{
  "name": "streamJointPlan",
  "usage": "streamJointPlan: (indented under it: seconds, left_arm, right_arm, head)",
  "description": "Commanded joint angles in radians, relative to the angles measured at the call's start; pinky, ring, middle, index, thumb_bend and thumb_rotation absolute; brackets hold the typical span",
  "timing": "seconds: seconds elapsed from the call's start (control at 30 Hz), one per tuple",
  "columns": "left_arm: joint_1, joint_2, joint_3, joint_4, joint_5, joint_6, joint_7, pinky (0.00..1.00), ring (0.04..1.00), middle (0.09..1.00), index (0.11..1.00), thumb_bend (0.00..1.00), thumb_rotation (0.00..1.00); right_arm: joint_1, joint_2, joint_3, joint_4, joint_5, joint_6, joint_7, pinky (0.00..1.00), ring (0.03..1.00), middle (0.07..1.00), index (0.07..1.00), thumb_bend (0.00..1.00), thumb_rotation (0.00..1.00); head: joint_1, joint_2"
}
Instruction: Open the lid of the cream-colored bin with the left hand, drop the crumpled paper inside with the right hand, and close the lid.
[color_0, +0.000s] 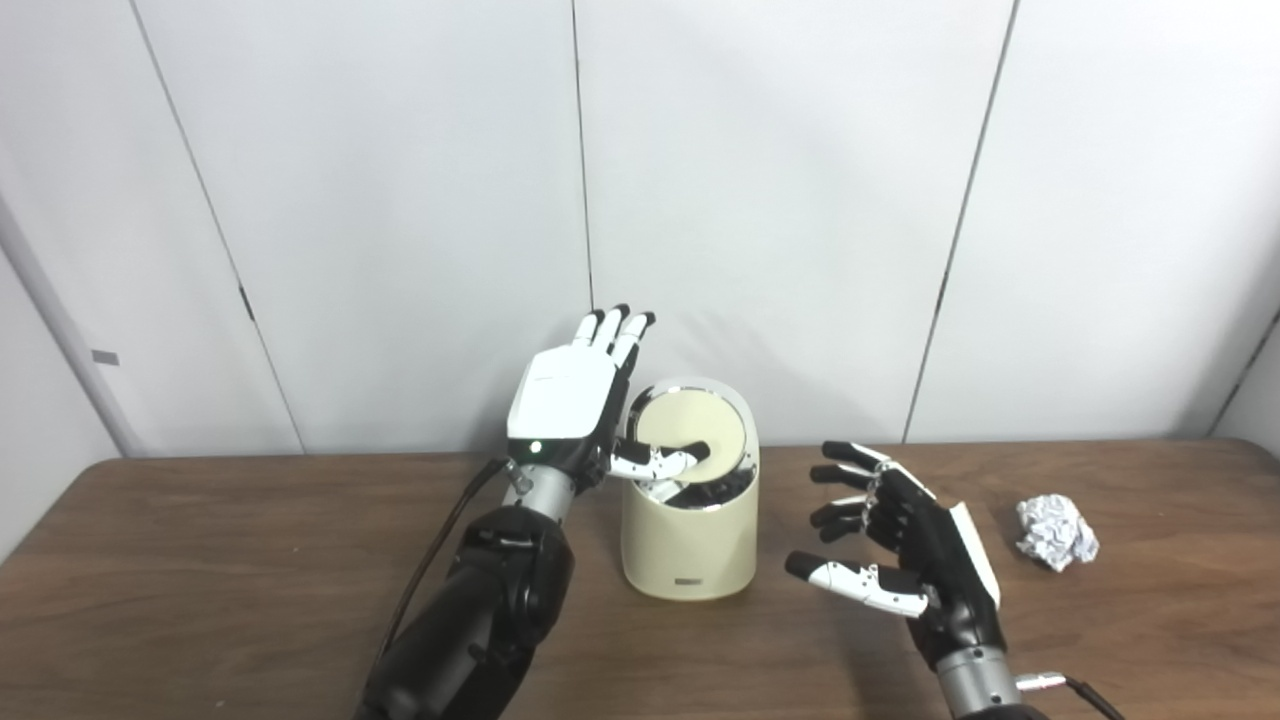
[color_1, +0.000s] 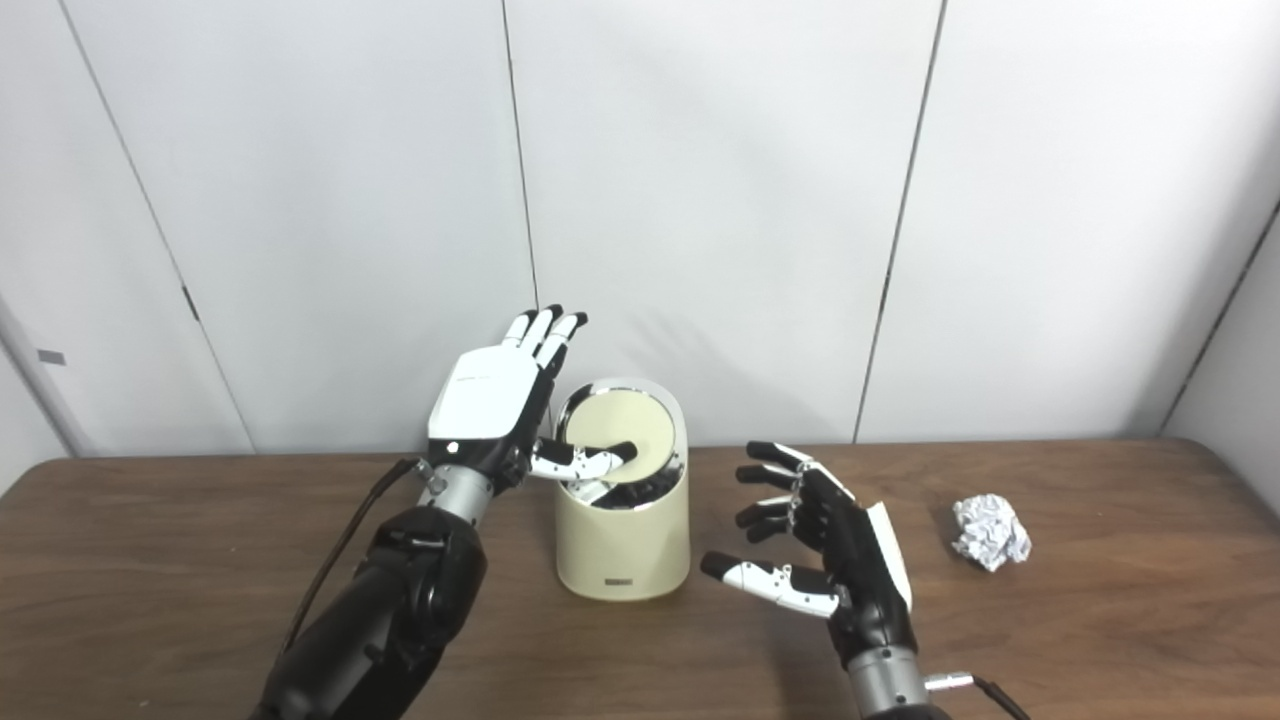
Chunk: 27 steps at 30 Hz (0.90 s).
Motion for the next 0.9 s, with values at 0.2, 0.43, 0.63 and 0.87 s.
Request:
streamJointPlan:
  seconds: [0.2,0.43,0.63,0.87]
  left_arm:
    - [0.001,0.001,0.008,-0.008,-0.003,-0.015,-0.008,0.84,1.000,1.000,1.000,1.00,0.14]
    - [-0.008,-0.009,0.060,-0.071,-0.018,-0.021,0.023,0.83,0.988,1.000,1.000,1.00,0.21]
    - [-0.020,-0.018,0.113,-0.138,-0.056,-0.021,0.013,0.88,0.997,1.000,1.000,1.00,0.23]
    - [-0.021,-0.061,0.229,-0.170,-0.195,-0.082,0.065,0.79,0.953,0.987,0.999,0.96,0.26]
  right_arm:
    - [-0.036,0.000,0.000,-0.019,-0.002,-0.037,-0.002,0.49,0.528,0.691,0.743,0.69,0.10]
    - [-0.039,-0.003,0.003,-0.004,-0.017,-0.048,-0.006,0.49,0.531,0.690,0.746,0.68,0.10]
    - [-0.037,-0.004,0.002,-0.002,-0.020,-0.048,-0.005,0.50,0.532,0.691,0.744,0.68,0.10]
    - [-0.037,-0.004,0.001,0.004,-0.016,-0.048,-0.003,0.49,0.528,0.694,0.747,0.68,0.09]
  head:
    - [0.001,-0.010]
    - [0.004,-0.016]
    - [0.005,-0.019]
    - [0.007,-0.022]
